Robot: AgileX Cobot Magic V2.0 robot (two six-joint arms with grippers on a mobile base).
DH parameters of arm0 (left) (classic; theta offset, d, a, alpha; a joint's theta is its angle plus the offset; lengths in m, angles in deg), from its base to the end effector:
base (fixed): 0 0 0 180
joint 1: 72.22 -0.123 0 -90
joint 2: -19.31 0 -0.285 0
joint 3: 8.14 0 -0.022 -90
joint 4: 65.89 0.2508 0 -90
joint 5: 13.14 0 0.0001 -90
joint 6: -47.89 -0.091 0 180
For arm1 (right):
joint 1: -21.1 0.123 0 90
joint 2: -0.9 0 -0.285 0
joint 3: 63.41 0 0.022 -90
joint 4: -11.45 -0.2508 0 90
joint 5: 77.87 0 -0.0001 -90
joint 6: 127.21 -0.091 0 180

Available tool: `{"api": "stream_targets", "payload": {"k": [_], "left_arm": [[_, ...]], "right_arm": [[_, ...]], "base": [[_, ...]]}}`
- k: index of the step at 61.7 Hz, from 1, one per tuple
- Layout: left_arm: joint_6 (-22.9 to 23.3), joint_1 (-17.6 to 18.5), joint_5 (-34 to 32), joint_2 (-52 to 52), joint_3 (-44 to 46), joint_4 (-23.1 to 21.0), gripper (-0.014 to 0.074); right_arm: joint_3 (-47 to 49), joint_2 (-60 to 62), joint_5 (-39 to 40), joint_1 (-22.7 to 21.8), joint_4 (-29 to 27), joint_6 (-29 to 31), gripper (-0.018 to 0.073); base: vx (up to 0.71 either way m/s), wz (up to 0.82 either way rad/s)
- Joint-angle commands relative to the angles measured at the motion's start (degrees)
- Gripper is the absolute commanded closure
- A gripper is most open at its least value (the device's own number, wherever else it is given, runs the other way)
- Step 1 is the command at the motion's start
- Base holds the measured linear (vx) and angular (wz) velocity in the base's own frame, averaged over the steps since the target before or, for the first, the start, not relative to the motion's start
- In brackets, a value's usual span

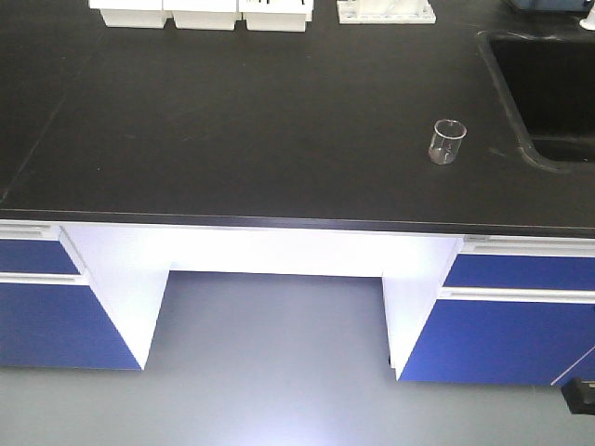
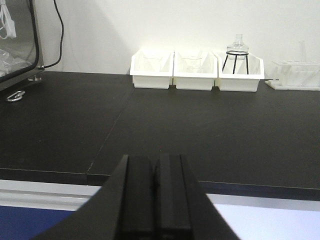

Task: Grab beaker and place in storage area
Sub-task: 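Move the right gripper toward the clear glass beaker near the sink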

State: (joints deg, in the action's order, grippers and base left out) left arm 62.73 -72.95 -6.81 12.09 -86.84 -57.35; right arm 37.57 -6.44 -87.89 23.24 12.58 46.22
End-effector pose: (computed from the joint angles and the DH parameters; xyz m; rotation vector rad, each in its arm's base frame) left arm 0.0568 0.0022 0.1950 -0.1120 1.6053 -0.0628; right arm 0.0566 0.0018 0.1871 0.0513 1.6823 0.0969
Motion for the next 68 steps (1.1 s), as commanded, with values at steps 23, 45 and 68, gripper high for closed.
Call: {"api": "stream_targets", "payload": {"k": [23, 45, 68], "left_arm": [[0.3, 0.4, -4.9, 1.0, -1.3, -0.3, 0.0605], [0.3, 0.4, -4.9, 1.0, -1.3, -0.3, 0.0605], [0.3, 0.4, -4.9, 1.0, -1.3, -0.3, 0.0605]], "right_arm": [[-0.5, 0.9, 4.6, -0.2, 0.1, 0.6, 0.0559], [-0.5, 0.9, 4.8, -0.2, 0.2, 0.6, 0.0559], [2.7, 0.1, 28.8, -0.2, -1.7, -1.7, 0.0559]], "base": [[0.05, -0.01], [0.01, 0.0], [0.0, 0.0]]}}
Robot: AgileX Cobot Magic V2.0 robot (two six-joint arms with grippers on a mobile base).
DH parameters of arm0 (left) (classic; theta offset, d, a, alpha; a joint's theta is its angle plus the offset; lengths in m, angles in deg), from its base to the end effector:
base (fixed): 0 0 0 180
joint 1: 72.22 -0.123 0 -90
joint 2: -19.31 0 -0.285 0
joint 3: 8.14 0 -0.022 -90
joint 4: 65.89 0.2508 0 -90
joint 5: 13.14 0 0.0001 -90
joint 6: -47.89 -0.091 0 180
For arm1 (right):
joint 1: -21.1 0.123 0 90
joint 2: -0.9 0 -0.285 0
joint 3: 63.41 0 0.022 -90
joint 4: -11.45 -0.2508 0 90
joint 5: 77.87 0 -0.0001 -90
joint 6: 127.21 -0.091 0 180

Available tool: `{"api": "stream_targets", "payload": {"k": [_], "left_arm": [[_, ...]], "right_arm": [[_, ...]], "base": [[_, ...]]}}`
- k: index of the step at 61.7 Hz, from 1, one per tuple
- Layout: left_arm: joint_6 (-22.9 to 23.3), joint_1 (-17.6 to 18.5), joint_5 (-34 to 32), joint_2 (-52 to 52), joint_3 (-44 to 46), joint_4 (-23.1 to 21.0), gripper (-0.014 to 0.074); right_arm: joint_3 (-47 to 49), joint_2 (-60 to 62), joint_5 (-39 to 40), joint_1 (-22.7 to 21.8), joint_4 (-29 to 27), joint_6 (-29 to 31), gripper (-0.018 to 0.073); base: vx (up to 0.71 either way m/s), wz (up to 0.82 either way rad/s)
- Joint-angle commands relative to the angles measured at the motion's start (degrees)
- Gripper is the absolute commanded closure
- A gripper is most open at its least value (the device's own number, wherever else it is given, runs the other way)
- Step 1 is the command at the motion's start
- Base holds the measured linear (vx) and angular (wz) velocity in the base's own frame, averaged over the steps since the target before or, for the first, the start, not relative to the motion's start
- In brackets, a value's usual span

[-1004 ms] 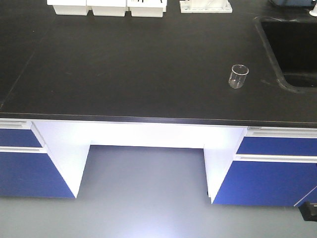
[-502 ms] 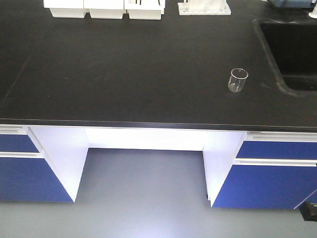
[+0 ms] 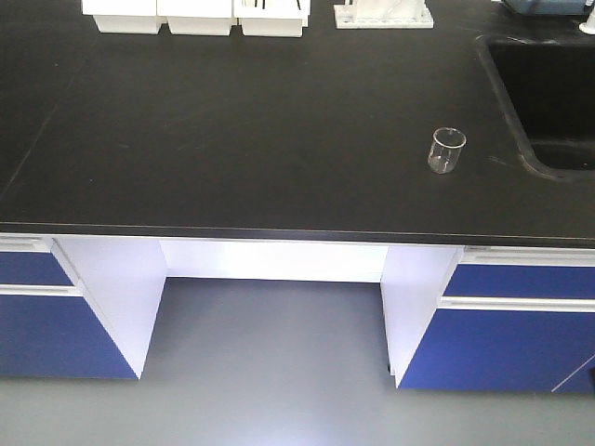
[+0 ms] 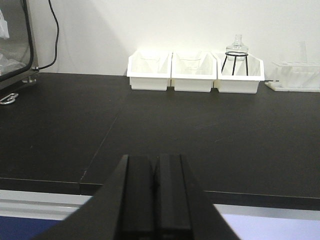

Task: Grab beaker and place in storage area
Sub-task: 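Move the right gripper toward the clear glass beaker near the sink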

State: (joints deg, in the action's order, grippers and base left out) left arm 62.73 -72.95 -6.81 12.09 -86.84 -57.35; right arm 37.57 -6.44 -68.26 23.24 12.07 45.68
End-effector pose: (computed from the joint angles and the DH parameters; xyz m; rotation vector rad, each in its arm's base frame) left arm 0.0568 0.0022 0.1950 -0.1120 1.6053 -0.0628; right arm 0.0548 0.0022 0.2180 0.0495 1.3398 0.1287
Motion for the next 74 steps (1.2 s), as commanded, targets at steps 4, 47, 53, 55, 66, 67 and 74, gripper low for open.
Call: {"api": "stream_targets", "payload": {"k": [4, 47, 53, 55, 66, 67, 74], "left_arm": [[0.3, 0.4, -4.9, 1.0, -1.3, -0.3, 0.0605], [0.3, 0.4, -4.9, 1.0, -1.3, -0.3, 0.0605], [0.3, 0.4, -4.9, 1.0, -1.3, -0.3, 0.0605], [0.3, 0.4, -4.9, 1.0, -1.3, -0.3, 0.0605], [0.3, 0.4, -4.9, 1.0, -1.3, -0.3, 0.0605], [0.3, 0.4, -4.9, 1.0, -1.3, -0.3, 0.0605], [0.3, 0.4, -4.9, 1.0, -1.3, -0.3, 0.0605]], "right_arm": [[7.3, -2.9, 5.6, -0.2, -2.2, -1.2, 0.0559], [34.0, -43.1, 0.1, -0.2, 0.9, 1.8, 0.0504], [34.0, -43.8, 0.1, -0.2, 1.3, 1.8, 0.0424], [34.0, -43.8, 0.2, -0.2, 1.9, 1.9, 0.0372], [34.0, -44.2, 2.0, -0.2, 2.8, 2.0, 0.0055], [34.0, -44.2, 2.4, -0.2, 2.7, 2.0, 0.0029], [34.0, -44.7, 6.8, -0.2, 2.2, 1.8, -0.0166]], "base": [[0.0, 0.0], [0.0, 0.0], [0.0, 0.0], [0.0, 0.0], [0.0, 0.0], [0.0, 0.0], [0.0, 0.0]]}}
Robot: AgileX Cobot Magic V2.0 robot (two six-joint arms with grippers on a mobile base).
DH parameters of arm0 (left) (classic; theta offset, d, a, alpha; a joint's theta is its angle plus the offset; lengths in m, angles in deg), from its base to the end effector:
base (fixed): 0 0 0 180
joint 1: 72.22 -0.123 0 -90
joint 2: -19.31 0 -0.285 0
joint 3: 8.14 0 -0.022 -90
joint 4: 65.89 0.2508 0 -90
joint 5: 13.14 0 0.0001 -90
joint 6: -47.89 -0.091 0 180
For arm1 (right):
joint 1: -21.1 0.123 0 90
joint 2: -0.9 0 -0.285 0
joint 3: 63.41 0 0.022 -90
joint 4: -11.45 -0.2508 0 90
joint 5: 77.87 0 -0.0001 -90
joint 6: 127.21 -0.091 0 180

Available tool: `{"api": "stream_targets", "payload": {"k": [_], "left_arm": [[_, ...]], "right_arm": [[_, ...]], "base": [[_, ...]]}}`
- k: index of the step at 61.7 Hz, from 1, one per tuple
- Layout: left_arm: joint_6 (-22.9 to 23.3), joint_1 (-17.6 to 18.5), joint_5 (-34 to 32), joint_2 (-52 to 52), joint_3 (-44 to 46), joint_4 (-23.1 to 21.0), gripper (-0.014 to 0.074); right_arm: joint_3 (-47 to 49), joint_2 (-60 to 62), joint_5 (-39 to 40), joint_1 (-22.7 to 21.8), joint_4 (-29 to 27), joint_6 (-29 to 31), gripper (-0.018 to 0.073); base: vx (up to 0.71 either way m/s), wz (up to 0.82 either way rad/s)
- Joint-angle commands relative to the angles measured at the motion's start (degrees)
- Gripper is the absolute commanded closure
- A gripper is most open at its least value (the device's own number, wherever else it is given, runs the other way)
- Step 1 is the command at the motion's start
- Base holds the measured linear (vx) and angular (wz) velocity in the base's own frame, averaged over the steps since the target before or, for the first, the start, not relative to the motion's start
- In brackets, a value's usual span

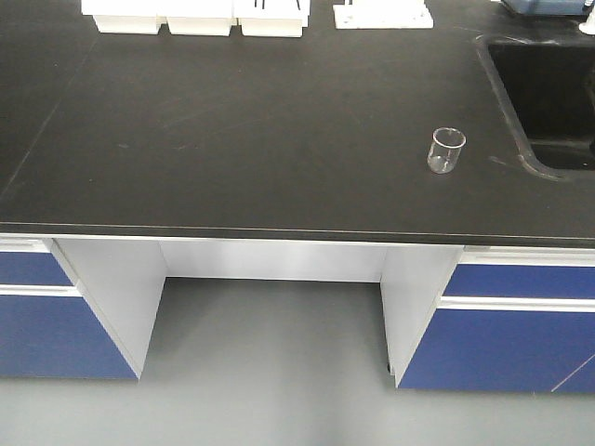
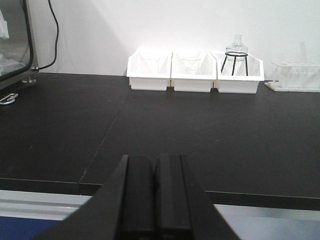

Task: Grab beaker and place in storage area
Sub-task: 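Move the right gripper toward the clear glass beaker near the sink, then close the right gripper around the clear glass beaker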

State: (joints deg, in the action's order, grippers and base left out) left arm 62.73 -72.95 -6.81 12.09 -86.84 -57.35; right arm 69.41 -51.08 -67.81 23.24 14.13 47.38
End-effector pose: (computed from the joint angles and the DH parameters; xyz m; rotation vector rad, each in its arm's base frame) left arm 0.0568 0.0022 0.1950 -0.1120 1.6053 -0.0628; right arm 0.1664 0.0070 0.3306 0.0021 1.5557 0.0740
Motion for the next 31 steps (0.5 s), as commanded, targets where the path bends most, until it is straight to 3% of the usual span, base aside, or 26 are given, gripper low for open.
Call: {"api": "stream_targets", "payload": {"k": [1, 17, 31], "left_arm": [[0.3, 0.4, -4.9, 1.0, -1.3, -0.3, 0.0605], [0.3, 0.4, -4.9, 1.0, -1.3, -0.3, 0.0605], [0.3, 0.4, -4.9, 1.0, -1.3, -0.3, 0.0605]], "right_arm": [[2.1, -0.1, 6.5, -0.2, 0.1, 0.0, -0.0162], [1.6, -6.2, 12.1, -0.2, -0.1, 0.6, -0.0088], [1.6, -26.1, 31.5, -0.2, -0.1, -0.3, -0.0034]], "base": [[0.0, 0.0], [0.0, 0.0], [0.0, 0.0]]}}
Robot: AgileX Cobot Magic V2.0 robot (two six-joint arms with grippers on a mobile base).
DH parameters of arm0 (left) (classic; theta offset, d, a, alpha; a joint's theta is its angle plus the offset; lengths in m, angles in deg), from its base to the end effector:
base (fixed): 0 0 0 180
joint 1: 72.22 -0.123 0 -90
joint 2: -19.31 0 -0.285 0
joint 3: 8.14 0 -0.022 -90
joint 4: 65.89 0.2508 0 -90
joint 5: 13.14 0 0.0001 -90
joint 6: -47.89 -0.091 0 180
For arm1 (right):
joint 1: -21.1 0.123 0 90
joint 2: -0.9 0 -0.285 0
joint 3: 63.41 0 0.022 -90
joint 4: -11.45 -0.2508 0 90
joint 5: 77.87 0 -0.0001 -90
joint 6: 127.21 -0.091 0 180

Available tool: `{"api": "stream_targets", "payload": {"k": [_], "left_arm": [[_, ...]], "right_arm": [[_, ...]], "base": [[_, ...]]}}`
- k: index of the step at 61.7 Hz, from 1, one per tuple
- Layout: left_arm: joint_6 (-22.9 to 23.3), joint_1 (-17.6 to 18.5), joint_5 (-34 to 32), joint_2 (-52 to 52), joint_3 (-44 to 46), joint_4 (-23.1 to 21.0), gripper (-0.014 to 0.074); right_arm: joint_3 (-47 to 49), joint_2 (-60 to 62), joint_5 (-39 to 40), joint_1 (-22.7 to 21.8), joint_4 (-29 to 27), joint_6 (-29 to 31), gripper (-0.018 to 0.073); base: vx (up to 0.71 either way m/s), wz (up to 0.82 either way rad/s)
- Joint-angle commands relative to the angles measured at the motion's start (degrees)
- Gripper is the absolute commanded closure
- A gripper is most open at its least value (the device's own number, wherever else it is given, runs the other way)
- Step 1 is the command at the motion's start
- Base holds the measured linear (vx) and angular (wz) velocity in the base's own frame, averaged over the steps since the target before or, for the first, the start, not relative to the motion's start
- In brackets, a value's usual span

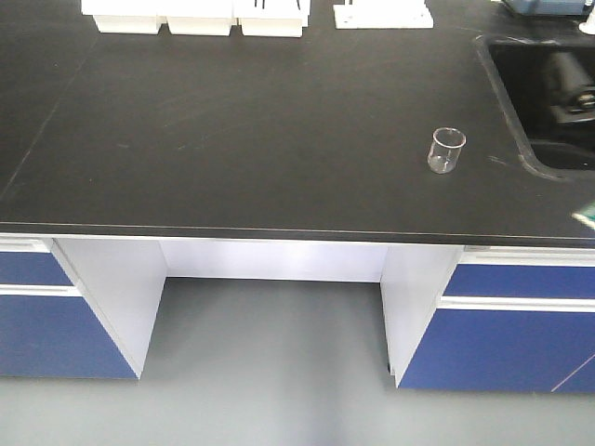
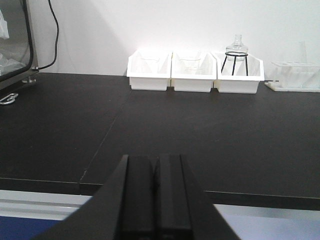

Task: Grab beaker and place in storage area
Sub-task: 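Close the right gripper around the clear glass beaker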

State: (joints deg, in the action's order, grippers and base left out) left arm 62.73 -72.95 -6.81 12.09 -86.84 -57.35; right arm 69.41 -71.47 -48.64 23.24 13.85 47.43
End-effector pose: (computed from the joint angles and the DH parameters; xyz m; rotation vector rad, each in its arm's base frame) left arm 0.0568 0.0022 0.1950 -0.1120 1.6053 -0.0628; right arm 0.2335 0.0106 0.2894 -0.0005 1.5775 0.0900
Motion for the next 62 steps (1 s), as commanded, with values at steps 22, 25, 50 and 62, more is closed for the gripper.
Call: {"api": "stream_targets", "payload": {"k": [22, 25, 50, 62], "left_arm": [[0.3, 0.4, -4.9, 1.0, -1.3, -0.3, 0.0605], [0.3, 0.4, -4.9, 1.0, -1.3, -0.3, 0.0605], [0.3, 0.4, -4.9, 1.0, -1.3, -0.3, 0.0605], [0.3, 0.4, -4.9, 1.0, -1.3, -0.3, 0.0605]], "right_arm": [[1.8, -32.6, 33.7, -0.2, 3.5, -1.5, -0.0034], [2.1, -35.5, 36.6, -0.2, 3.5, -1.4, -0.0034], [10.0, -52.0, 41.2, -0.2, 3.7, 0.0, -0.0034], [14.0, -56.6, 40.8, -0.2, 4.0, 0.1, -0.0034]], "base": [[0.0, 0.0], [0.0, 0.0], [0.0, 0.0], [0.0, 0.0]]}}
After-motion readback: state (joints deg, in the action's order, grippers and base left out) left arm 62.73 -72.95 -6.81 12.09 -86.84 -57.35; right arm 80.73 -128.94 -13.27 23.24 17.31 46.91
